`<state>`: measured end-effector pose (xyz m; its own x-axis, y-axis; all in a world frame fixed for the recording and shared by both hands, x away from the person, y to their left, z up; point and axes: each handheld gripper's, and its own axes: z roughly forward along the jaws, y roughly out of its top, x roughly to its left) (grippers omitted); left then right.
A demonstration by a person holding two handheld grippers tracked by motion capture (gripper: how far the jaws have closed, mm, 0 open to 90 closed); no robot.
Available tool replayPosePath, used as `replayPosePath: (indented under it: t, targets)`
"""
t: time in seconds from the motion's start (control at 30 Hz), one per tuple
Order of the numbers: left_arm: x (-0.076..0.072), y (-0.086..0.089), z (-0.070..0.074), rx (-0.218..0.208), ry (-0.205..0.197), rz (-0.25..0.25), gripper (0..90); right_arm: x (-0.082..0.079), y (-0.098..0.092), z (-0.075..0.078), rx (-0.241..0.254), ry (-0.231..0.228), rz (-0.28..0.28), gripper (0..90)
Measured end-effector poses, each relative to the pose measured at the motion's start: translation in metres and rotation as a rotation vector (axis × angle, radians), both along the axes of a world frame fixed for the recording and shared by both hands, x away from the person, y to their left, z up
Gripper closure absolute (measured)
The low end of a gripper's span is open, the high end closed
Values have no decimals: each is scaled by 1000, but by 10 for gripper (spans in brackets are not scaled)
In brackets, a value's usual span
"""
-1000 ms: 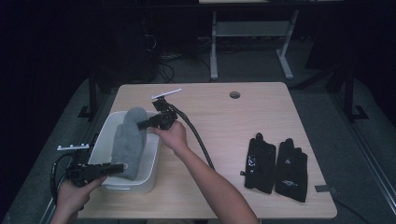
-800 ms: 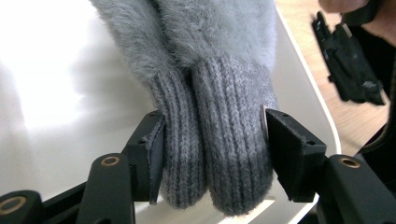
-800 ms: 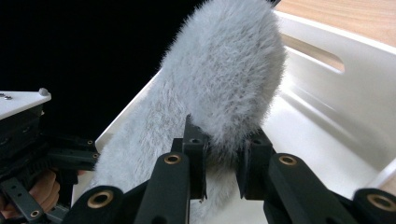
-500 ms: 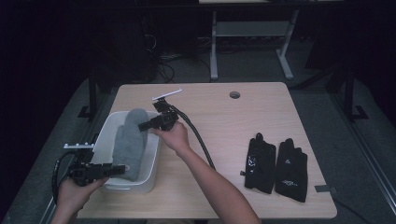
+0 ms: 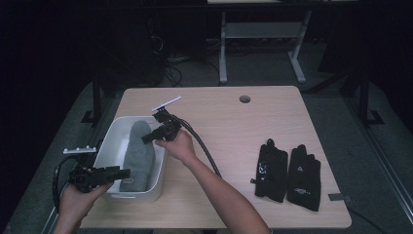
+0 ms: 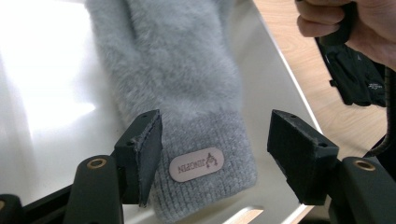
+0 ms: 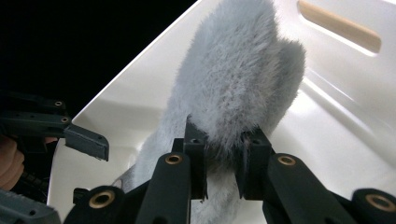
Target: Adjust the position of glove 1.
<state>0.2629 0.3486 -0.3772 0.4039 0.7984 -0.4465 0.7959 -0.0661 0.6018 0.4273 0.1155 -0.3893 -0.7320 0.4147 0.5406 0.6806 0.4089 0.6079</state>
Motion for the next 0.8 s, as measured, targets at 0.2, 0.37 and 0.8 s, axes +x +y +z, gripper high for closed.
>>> replayPosePath:
  t: [0.2, 0.37, 0.8]
  targets:
    - [0, -1, 1, -2, -18, 7, 351, 1, 4, 0, -13, -15, 8, 727]
    - [-1, -2, 3, 4, -35, 4, 350, 2, 2, 2, -23, -21, -19, 568]
    - [-1, -9, 9, 20, -61, -6, 350, 2, -16, 17, -2, -58, -33, 556]
